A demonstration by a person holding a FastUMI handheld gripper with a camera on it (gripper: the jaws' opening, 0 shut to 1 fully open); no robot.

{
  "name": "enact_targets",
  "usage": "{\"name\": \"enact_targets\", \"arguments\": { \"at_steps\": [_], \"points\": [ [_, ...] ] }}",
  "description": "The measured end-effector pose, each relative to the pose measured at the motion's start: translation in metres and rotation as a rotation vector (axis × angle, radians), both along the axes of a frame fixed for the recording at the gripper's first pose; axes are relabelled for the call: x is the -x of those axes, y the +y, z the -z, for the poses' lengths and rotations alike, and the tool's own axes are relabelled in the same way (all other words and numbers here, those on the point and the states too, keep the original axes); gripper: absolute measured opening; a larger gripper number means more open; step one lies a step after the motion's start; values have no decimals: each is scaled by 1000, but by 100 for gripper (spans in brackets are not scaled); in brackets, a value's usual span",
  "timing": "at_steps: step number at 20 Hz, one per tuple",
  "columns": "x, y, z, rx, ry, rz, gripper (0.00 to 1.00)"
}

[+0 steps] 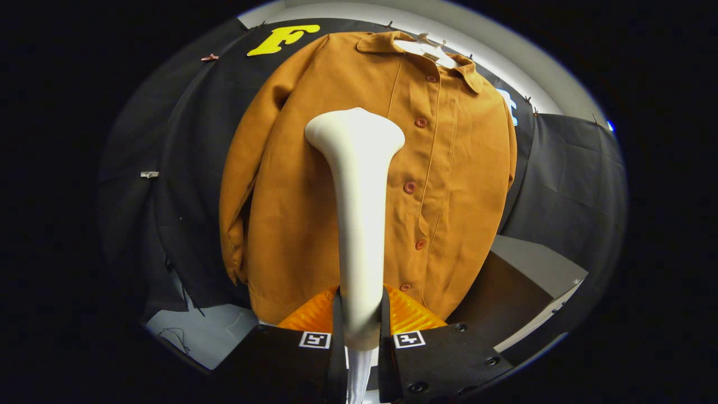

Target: Iron the clothes twice with a garment steamer, once on the left side and once on the right side.

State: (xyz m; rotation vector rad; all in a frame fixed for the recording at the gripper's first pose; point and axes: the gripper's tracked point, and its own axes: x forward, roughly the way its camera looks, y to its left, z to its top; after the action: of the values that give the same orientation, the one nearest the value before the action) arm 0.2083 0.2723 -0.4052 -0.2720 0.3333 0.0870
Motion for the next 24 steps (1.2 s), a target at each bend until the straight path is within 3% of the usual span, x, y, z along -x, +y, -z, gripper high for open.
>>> {"name": "enact_targets", "arguments": {
  "at_steps": [9,17,24],
  "points": [
    [32,-16,33,-21,103,2,26],
    [61,-22,-4,-67,69,-37,26],
    [80,-41,-47,-104,28,-19,26]
  ]
}}
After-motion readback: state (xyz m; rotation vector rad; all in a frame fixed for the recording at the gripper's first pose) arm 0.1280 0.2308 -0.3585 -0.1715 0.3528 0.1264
